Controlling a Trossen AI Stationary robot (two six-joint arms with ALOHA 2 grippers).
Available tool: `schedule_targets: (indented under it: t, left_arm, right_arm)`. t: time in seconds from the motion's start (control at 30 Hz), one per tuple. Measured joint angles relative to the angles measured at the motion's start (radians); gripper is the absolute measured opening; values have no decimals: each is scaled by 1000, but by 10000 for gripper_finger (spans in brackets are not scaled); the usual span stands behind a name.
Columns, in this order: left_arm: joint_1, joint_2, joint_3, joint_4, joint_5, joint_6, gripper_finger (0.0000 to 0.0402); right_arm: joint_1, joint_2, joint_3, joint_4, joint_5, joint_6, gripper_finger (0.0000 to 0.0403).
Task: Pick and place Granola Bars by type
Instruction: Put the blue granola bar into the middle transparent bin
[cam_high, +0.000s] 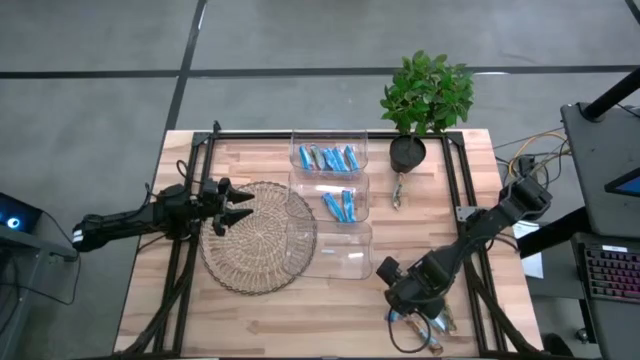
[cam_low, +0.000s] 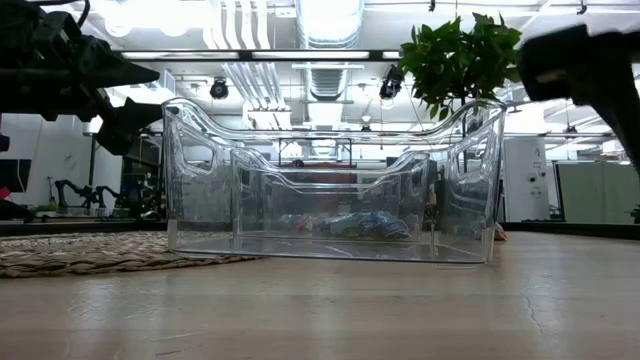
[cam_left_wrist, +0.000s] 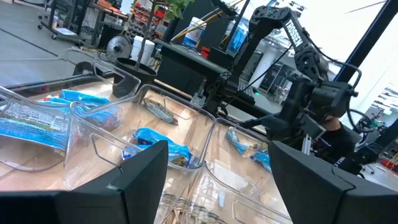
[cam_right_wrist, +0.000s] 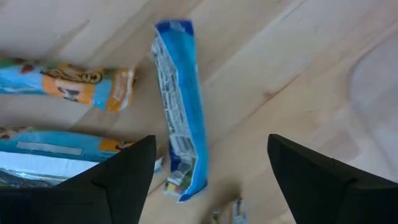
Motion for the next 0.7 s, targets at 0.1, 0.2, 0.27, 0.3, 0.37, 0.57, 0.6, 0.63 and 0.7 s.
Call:
schedule_targets:
  t: [0.1, 0.2, 0.27, 0.3, 0.37, 0.57, 0.6, 0.63, 0.7]
  left_arm:
    - [0, 0, 0, 0, 0, 0, 261]
    - [0, 0, 0, 0, 0, 0, 261]
    - [0, 0, 0, 0, 0, 0, 261]
    - [0, 0, 0, 0, 0, 0, 261]
    - [0, 0, 0, 0, 0, 0, 261]
    - [0, 0, 0, 0, 0, 0, 261]
    - [0, 0, 0, 0, 0, 0, 261]
    - [0, 0, 0, 0, 0, 0, 261]
    - [0, 0, 0, 0, 0, 0, 261]
  right_arm:
    - [0, 0, -37, 25, 0, 50, 299]
    - [-1, 1, -64, 66, -11, 68, 295]
    - [1, 1, -75, 105, -32, 60, 292]
    - [1, 1, -80, 122, -38, 58, 291]
    - [5, 1, -90, 138, -40, 59, 290]
    - [19, 1, -131, 161, -46, 70, 296]
    - [21, 1, -139, 171, -46, 75, 297]
    - [21, 1, -144, 178, -46, 74, 297]
    - [21, 5, -150, 190, -41, 74, 296]
